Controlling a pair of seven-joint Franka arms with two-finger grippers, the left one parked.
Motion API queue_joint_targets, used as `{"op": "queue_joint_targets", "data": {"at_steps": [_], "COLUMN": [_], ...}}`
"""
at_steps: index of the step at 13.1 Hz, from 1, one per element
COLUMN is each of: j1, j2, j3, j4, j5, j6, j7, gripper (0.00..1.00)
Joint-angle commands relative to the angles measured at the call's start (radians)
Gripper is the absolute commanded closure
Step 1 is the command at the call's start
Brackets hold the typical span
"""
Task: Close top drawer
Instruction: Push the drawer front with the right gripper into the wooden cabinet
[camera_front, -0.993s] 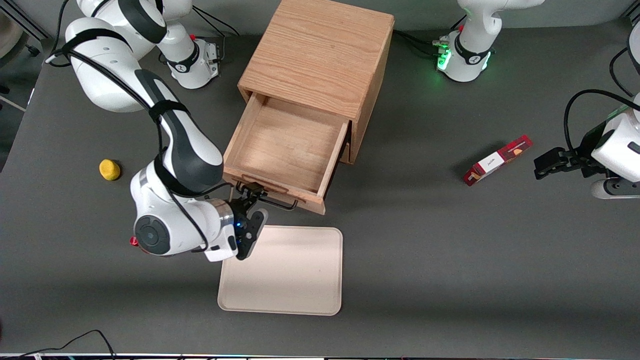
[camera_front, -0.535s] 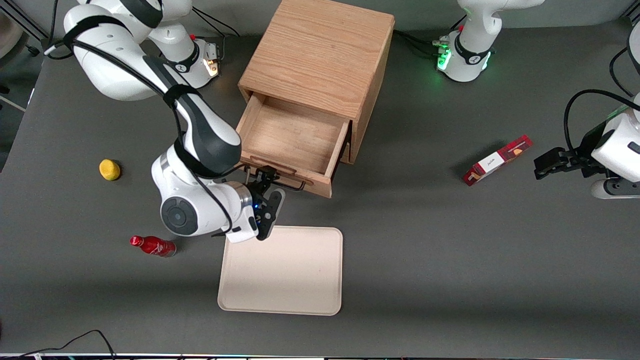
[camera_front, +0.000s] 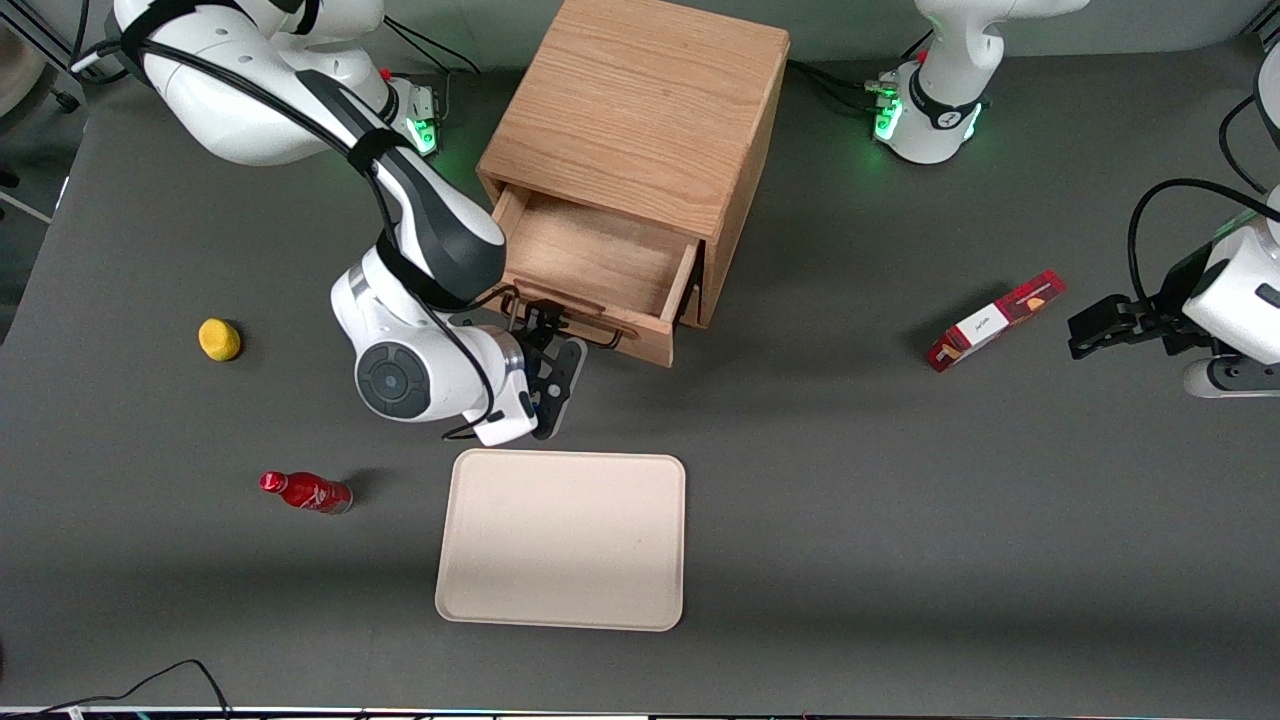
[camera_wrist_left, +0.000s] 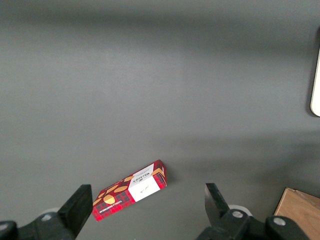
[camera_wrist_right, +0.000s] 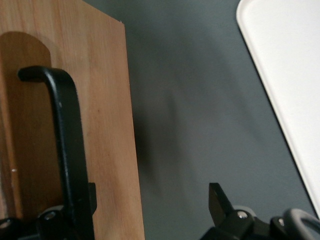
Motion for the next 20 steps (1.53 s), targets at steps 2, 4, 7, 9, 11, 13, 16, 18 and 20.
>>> {"op": "queue_joint_targets", "data": {"at_steps": [2, 4, 7, 9, 11, 13, 16, 18, 20], "j1": [-0.02, -0.02, -0.022, -0.025, -0.026, -0.025, -0.028, -0.028, -0.026], "j2": [-0.081, -0.095, -0.095, -0.098, -0.107, -0.111, -0.149, -0.15, -0.158], "j3": [0.019, 0.02, 0.04, 0.062, 0.062, 0.063, 0.086, 0.106, 0.109], "j4": [-0.103, -0.11, -0.113, -0.115, -0.115, -0.12, -0.211, -0.228, -0.242], "j5": [0.062, 0.07, 0.072, 0.078, 0.098, 0.102, 0.104, 0.104, 0.105], "j6": [0.027, 0.027, 0.027, 0.027, 0.027, 0.03, 0.122, 0.131, 0.134], "j7": [0.035, 0.035, 0.037, 0.037, 0.037, 0.037, 0.041, 0.043, 0.044], "gripper": [0.0, 0.0, 0.0, 0.0, 0.0, 0.0, 0.0, 0.0, 0.0]}}
